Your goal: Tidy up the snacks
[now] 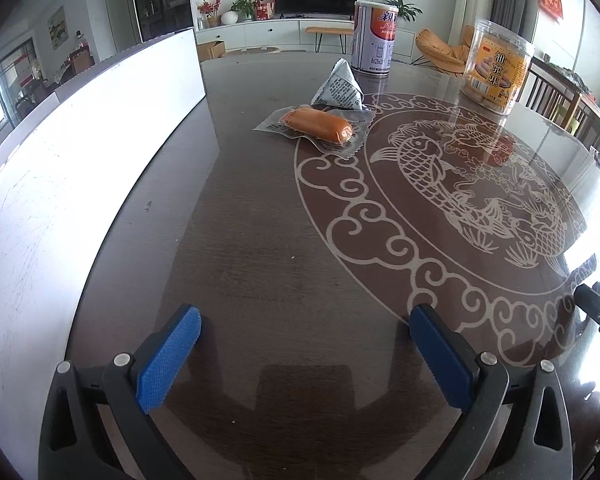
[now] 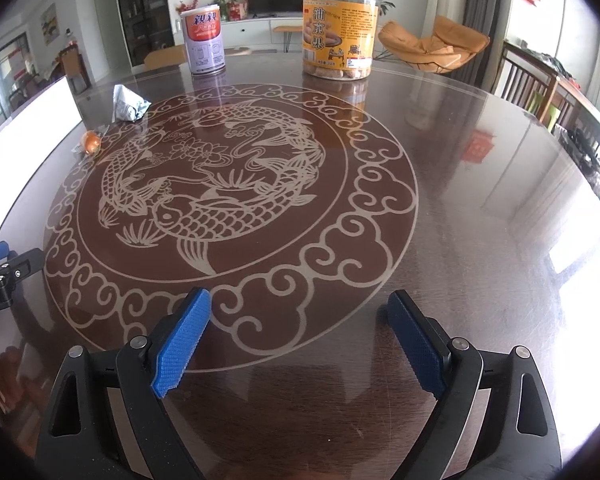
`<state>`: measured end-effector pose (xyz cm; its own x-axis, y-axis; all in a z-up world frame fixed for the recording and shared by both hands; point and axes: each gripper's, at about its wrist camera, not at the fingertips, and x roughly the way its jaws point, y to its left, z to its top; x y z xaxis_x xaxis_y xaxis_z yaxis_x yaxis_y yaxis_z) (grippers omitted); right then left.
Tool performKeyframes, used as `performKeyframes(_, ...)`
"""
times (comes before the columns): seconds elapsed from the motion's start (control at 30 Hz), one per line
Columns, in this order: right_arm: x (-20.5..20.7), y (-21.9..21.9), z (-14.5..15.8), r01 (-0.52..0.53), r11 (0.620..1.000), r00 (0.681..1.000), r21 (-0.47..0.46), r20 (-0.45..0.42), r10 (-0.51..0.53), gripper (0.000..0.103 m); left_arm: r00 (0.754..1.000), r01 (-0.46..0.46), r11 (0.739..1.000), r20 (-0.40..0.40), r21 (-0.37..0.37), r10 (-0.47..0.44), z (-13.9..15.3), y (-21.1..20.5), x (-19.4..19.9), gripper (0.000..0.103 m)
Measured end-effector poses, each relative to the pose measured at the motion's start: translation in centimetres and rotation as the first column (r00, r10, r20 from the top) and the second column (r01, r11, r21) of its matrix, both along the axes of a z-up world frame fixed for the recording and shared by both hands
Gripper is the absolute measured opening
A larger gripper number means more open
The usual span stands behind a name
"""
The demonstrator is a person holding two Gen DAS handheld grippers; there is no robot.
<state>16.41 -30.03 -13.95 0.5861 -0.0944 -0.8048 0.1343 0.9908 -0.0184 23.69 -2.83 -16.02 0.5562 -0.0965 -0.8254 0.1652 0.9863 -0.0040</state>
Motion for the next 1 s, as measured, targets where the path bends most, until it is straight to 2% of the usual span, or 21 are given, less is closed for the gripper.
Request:
performKeyframes(0.47,0.0,0.0,0.0,0.000,1.000,1.000,0.000,-0.002,0.000,0.092,1.000,0.000,1.000,0.000,0.000,0.000,0.0,0.0,0.0,0.103)
performKeyframes(0.5,0.1,0.0,0.0,0.000,1.000,1.000,0.001,-0.001,0.000,0.095,1.000,0.000,1.000,0.000,0.000,0.000,0.0,0.0,0.0,0.103)
performKeyframes(0.57,0.6,0.2,0.0,-0.017,1.000,1.000,0.008,-0.013,0.017,0.095,1.000,0.000,1.000,0.000,-0.001,0.000,0.0,0.0,0.0,0.103)
performKeyframes(0.63,2.9,0.7,0.6,-0.095,0.994,0.995,0.044,-0.002,0.095,0.094,1.000,0.000,1.000,0.001,-0.001,0.000,0.0,0.1,0.0,0.103)
performKeyframes(0.73,7.8,1.6,2.5,-0.169,0.982,0.983,0.088,0.086,0.162,0.094,1.000,0.000,1.000,0.001,-0.001,0.000,0.0,0.0,0.0,0.103)
performKeyframes(0.83,13.7,4.6,4.2,-0.301,0.951,0.946,0.064,0.145,0.290,0.094,1.000,0.000,1.000,0.001,-0.001,0.000,0.0,0.1,0.0,0.103)
performKeyframes(0.9,17.5,7.4,4.4,-0.394,0.918,0.914,0.040,0.124,0.386,0.092,1.000,0.000,1.000,0.001,-0.001,0.000,0.0,0.0,0.0,0.103)
performKeyframes(1.0,22.0,12.0,3.4,-0.504,0.864,0.863,-0.021,0.041,0.504,0.092,1.000,0.000,1.000,0.001,-0.001,0.000,0.0,0.0,0.0,0.103)
